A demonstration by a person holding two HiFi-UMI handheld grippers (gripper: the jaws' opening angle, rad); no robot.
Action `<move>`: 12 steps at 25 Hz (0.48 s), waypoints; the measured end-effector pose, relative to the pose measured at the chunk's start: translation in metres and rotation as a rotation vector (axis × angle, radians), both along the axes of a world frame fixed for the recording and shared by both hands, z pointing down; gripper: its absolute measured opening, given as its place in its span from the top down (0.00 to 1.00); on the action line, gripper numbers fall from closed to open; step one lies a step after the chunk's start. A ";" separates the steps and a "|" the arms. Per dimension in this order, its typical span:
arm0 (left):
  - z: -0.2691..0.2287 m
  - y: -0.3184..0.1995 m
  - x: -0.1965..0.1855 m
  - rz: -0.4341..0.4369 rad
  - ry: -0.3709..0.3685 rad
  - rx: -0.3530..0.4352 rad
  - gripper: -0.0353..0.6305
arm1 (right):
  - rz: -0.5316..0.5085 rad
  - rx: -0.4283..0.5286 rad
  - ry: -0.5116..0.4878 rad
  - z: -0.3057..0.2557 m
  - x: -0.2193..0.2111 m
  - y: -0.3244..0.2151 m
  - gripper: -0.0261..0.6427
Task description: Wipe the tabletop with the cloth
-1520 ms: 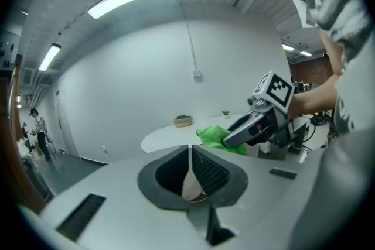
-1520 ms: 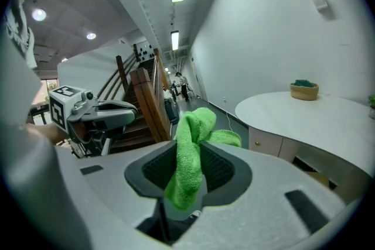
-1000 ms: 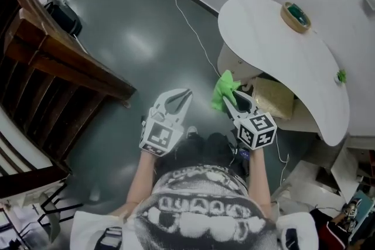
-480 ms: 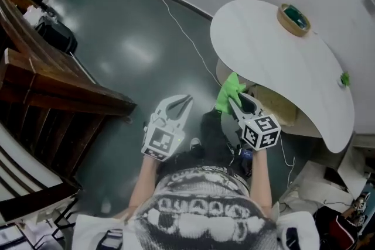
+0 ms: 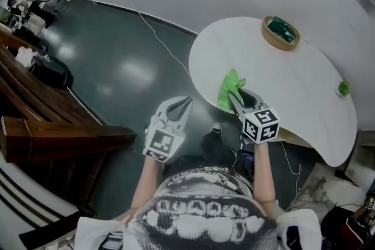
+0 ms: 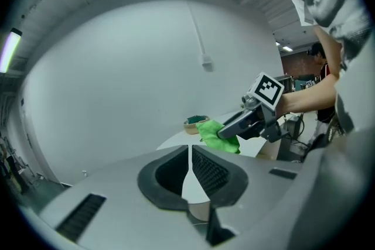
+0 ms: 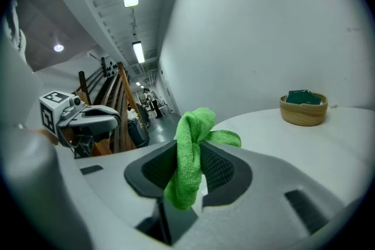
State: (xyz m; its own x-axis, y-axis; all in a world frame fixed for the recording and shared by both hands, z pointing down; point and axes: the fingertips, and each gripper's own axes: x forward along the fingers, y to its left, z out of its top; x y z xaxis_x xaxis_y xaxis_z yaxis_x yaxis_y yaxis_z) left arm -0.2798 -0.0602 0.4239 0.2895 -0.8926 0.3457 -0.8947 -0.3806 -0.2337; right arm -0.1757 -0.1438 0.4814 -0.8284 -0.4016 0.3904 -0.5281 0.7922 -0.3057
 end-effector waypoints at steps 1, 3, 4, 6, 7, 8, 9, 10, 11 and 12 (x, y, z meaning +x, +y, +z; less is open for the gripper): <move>0.000 -0.011 0.003 0.003 -0.002 -0.001 0.92 | 0.002 -0.005 0.000 0.003 0.002 -0.012 0.78; 0.002 -0.031 0.006 0.009 -0.010 -0.004 0.92 | 0.003 -0.009 0.006 0.009 0.005 -0.035 0.78; 0.002 -0.039 0.008 0.011 -0.014 -0.007 0.92 | 0.005 -0.012 0.009 0.012 0.006 -0.046 0.78; 0.004 -0.051 0.010 0.016 -0.018 -0.017 0.92 | 0.010 -0.023 0.011 0.018 0.005 -0.066 0.78; 0.006 -0.055 0.011 0.019 -0.020 -0.026 0.92 | 0.012 -0.030 0.011 0.021 0.004 -0.075 0.78; 0.009 -0.059 0.012 0.024 -0.022 -0.035 0.92 | 0.014 -0.037 0.011 0.025 0.003 -0.083 0.78; 0.011 -0.063 0.013 0.032 -0.025 -0.043 0.92 | 0.015 -0.041 0.012 0.028 0.001 -0.091 0.78; 0.014 -0.066 0.014 0.040 -0.027 -0.051 0.92 | 0.016 -0.042 0.015 0.031 -0.002 -0.100 0.78; 0.017 -0.070 0.013 0.049 -0.030 -0.059 0.92 | 0.018 -0.042 0.020 0.034 -0.005 -0.109 0.78; 0.019 -0.073 0.013 0.057 -0.033 -0.065 0.92 | 0.020 -0.042 0.026 0.037 -0.009 -0.118 0.78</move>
